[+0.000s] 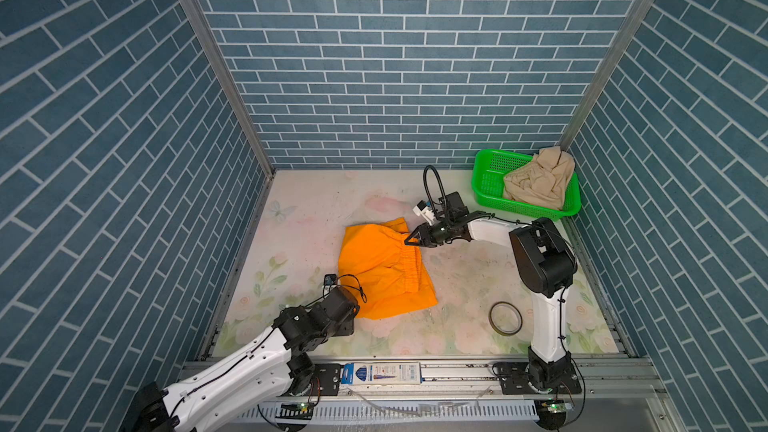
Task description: Fold and stack the shorts
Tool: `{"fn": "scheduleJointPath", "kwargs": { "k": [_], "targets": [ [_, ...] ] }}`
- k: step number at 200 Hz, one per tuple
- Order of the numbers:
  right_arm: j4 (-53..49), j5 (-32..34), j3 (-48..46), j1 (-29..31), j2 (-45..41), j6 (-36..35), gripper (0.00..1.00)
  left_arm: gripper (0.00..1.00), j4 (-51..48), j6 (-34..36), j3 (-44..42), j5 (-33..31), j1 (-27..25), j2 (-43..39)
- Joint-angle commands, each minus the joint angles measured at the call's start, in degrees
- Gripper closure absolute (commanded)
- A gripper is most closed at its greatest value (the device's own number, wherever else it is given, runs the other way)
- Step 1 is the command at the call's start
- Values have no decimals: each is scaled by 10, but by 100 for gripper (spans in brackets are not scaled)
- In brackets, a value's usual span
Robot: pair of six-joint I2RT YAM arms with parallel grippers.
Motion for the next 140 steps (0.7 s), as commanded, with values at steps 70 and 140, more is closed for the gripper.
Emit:
{"fn": "scheduleJointPath", "kwargs": {
  "k": [70, 140],
  "targets": [
    [-119, 122, -182, 14, -268, 44, 41, 24, -45, -6, 69, 1, -2, -31],
    [6, 171, -315, 112, -305, 134, 40, 25, -7, -30, 1, 31, -3, -28]
  ]
}}
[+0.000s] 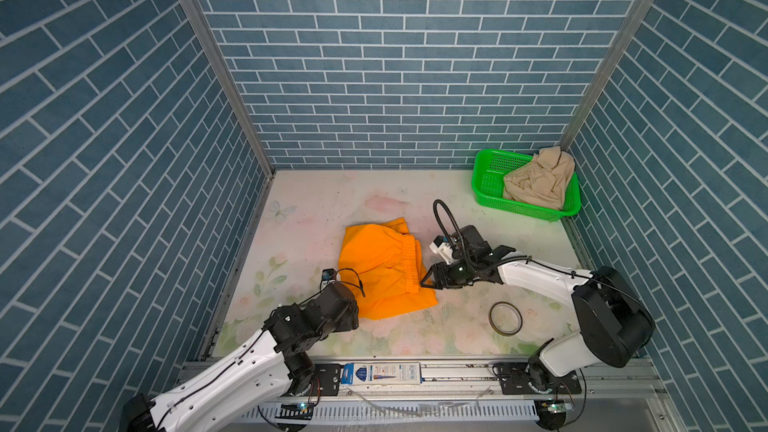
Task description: Fold and stack the shorts
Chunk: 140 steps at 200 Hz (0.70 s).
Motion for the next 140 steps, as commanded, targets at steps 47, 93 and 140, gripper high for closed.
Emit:
{"fn": "scheduleJointPath", "kwargs": {
  "k": [47, 93, 140],
  "targets": [
    [99, 46, 10, 23, 57, 44, 40, 29, 13, -16, -41, 13, -3, 5],
    [102, 40, 28, 30, 96, 37, 44, 32, 13, -23, -50, 8, -2, -10],
    [109, 33, 42, 44, 119, 45, 49, 33, 14, -31, -57, 9, -2, -11]
  ]
}}
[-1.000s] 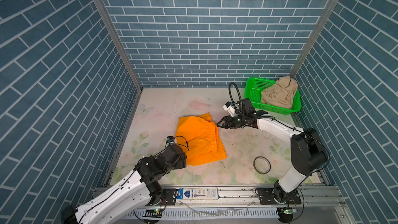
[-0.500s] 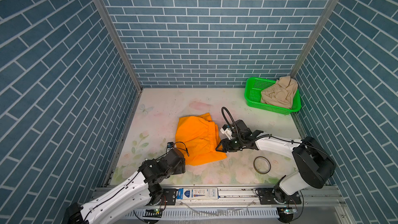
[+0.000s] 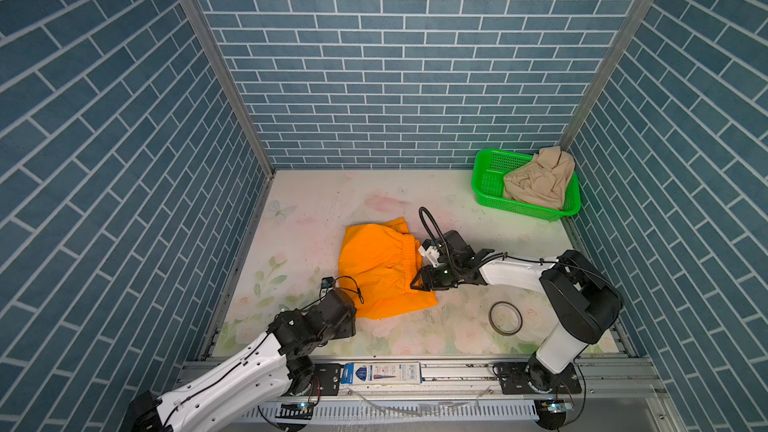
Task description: Fold and stack the shorts
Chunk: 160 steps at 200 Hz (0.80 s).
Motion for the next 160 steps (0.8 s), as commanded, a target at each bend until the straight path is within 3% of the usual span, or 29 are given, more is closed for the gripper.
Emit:
{"fn": "scheduleJointPath", "kwargs": {
  "k": [1, 34, 70, 122, 160],
  "targets": [
    [12, 0, 14, 8, 18, 16, 49, 33, -1, -8, -8, -5, -2, -3],
    [29, -1, 10, 14, 33, 34, 63, 33, 1, -6, -7, -8, -2, -2],
    [37, -34, 20, 14, 35, 45, 100, 41, 2, -20, -17, -7, -2, 9],
    [-108, -74, 82, 2, -1, 18, 100, 66, -24, -49, -25, -17, -3, 1],
    [-223, -79, 115, -11, -25, -33, 100, 74, -35, -51, -29, -24, -2, -3]
  ]
}}
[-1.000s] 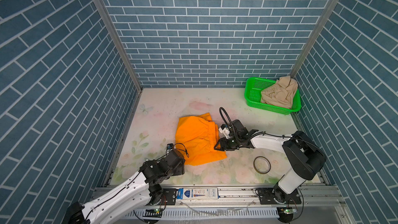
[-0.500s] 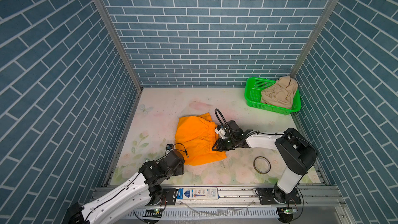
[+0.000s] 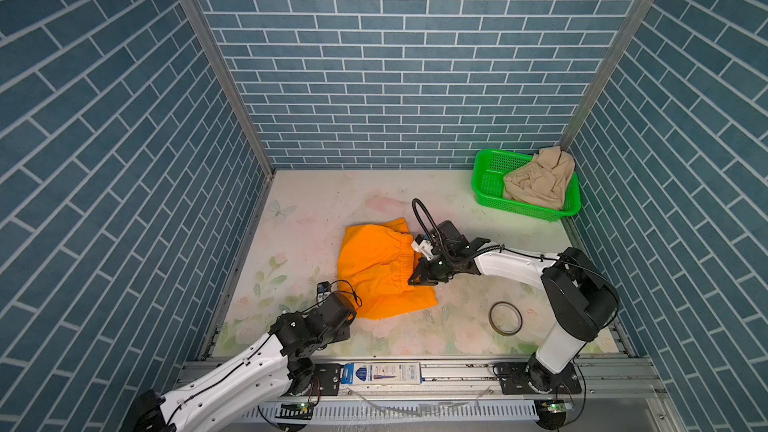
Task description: Fold and stack the shorts
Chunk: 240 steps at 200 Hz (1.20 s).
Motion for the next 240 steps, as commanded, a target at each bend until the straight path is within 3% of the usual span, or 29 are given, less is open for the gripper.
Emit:
{"fn": "scheduleJointPath", "kwargs": {
  "k": [1, 77, 92, 111, 136, 182, 203, 240],
  "targets": [
    [-106, -16, 23, -9, -27, -47, 100, 74, -25, -6, -5, -17, -2, -3],
    [-204, 9, 7, -30, -24, -119, 100, 75, -36, -10, -4, -27, -2, -3],
    [-218, 21, 12, -31, -18, -130, 100, 68, -42, -9, 2, -29, -2, -3],
    [-257, 59, 34, -31, -17, -150, 75, 60, -51, -7, 15, -31, -2, -3],
    [-294, 137, 68, -31, -56, -174, 56, 46, -65, 4, 51, -31, -2, -3],
    [-243, 163, 122, -5, -74, -256, 50, 28, -74, 46, 135, -42, -2, 45],
    [-189, 151, 128, 10, -35, -285, 47, 18, -71, 60, 166, -40, -2, 72],
    [-137, 170, 121, 11, 63, -285, 46, 9, -85, 72, 214, -38, -2, 112]
  ]
}}
